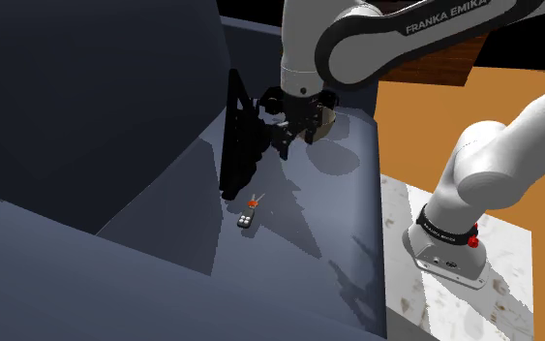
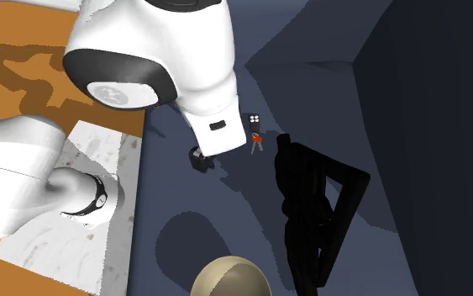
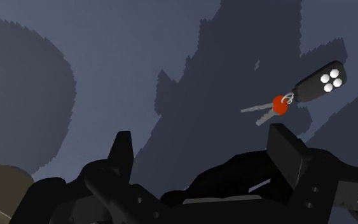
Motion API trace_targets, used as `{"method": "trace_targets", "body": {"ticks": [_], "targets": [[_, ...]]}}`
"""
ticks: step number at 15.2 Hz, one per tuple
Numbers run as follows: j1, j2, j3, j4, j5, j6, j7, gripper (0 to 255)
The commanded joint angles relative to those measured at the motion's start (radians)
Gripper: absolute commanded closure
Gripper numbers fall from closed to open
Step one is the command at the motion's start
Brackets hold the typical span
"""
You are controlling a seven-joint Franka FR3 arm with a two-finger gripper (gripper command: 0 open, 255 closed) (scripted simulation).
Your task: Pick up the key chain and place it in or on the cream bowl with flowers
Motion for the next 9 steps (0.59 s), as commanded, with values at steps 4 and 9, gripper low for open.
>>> {"method": "trace_targets", "body": {"ticks": [4,9], "targets": [[0.009,0.155,0.097,0.055,-0.006,0.097,0.127,0],[0.014,0.331,0.185,0.142,-0.063,0.173,0.272,0]]}}
